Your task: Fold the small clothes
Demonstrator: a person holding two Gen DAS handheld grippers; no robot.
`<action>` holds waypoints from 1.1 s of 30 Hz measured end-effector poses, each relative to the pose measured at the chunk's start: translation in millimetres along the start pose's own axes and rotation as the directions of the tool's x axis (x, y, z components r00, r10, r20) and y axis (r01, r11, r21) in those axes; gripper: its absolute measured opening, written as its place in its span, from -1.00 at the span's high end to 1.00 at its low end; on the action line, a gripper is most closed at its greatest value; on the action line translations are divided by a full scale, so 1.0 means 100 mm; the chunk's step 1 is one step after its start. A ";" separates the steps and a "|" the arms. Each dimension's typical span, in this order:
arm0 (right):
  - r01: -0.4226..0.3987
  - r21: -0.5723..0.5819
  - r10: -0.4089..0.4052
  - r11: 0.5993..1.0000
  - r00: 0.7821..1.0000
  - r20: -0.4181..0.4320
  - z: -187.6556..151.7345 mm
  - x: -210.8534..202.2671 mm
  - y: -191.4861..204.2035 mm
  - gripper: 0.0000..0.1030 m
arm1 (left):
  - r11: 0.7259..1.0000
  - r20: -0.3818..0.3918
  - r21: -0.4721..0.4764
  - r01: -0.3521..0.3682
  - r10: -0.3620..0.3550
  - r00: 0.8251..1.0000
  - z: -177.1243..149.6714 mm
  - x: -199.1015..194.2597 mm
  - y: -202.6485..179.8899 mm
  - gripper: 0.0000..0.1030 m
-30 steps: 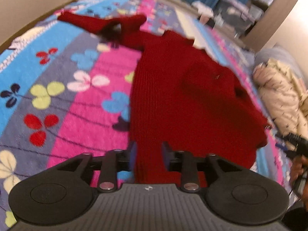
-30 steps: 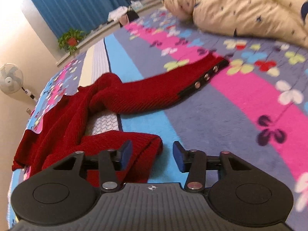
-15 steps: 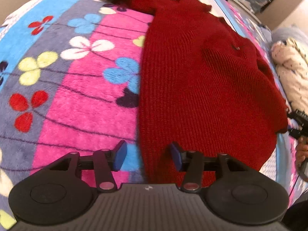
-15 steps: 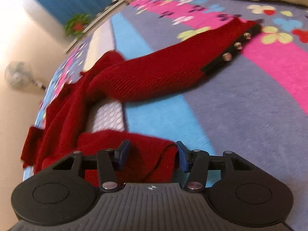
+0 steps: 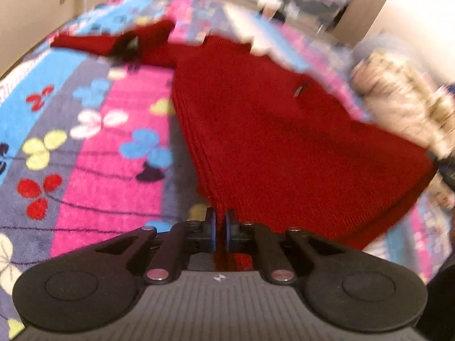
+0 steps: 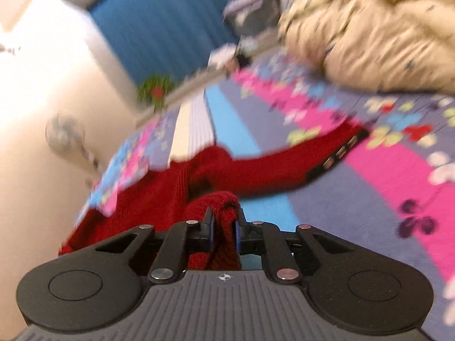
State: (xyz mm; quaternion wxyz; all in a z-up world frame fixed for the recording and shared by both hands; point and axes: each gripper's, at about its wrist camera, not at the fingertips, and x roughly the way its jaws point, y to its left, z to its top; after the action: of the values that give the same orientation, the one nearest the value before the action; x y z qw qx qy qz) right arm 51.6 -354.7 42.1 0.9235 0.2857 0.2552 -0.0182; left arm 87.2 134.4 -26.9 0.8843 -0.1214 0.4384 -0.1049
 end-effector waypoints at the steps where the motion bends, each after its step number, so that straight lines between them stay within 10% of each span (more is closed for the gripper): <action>1: 0.009 0.024 -0.011 1.000 0.999 0.044 0.01 -0.17 -0.04 0.75 | 0.999 0.043 -0.022 0.037 -0.036 0.998 -0.02 -0.18 0.04 0.89; 4: 0.087 0.059 -0.092 0.994 0.990 0.102 -0.04 -0.56 -0.18 0.76 | 0.993 0.082 -0.072 0.094 -0.088 0.993 -0.14 -0.52 0.21 0.89; 7: 0.170 -0.034 -0.174 0.985 0.974 -0.146 -0.23 -0.45 -0.31 0.75 | 0.998 -0.057 -0.068 0.005 -0.008 0.998 -0.27 -0.45 0.30 0.89; 11: 0.202 -0.071 -0.211 0.977 0.852 -0.479 -0.62 -0.14 -0.66 0.66 | 0.998 -0.207 -0.003 -0.057 0.055 0.977 -0.35 -0.22 0.29 0.87; 15: 0.206 -0.143 -0.246 0.968 0.887 -0.390 -0.53 -0.15 -0.69 0.06 | 0.998 -0.189 -0.028 -0.051 0.045 0.981 -0.26 -0.15 0.23 0.50; 22: 0.204 -0.080 -0.218 0.976 0.874 -0.433 -0.59 0.14 -0.79 0.00 | 0.988 -0.271 -0.007 -0.153 0.145 0.952 -0.26 0.23 0.27 0.19; 25: 0.190 -0.200 -0.262 0.961 0.856 -0.446 -0.74 0.20 -0.63 0.06 | 0.987 -0.293 0.036 -0.154 0.158 0.943 -0.33 0.33 0.27 0.37; 27: 0.140 -0.239 -0.237 0.961 0.862 -0.447 -0.78 0.15 -0.53 0.60 | 0.988 -0.273 0.088 -0.124 0.143 0.951 -0.37 0.28 0.23 0.81; 33: -0.191 -0.320 0.100 0.928 0.955 -0.279 -0.55 -0.49 -0.10 0.64 | 0.999 -0.090 0.042 0.003 0.001 0.996 -0.42 -0.48 0.27 0.88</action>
State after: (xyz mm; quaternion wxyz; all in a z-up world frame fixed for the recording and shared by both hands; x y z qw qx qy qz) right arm -17.6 -338.7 21.8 0.9168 0.1383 0.3502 0.1331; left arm 27.1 169.3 -23.9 0.8659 -0.0983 0.4755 -0.1199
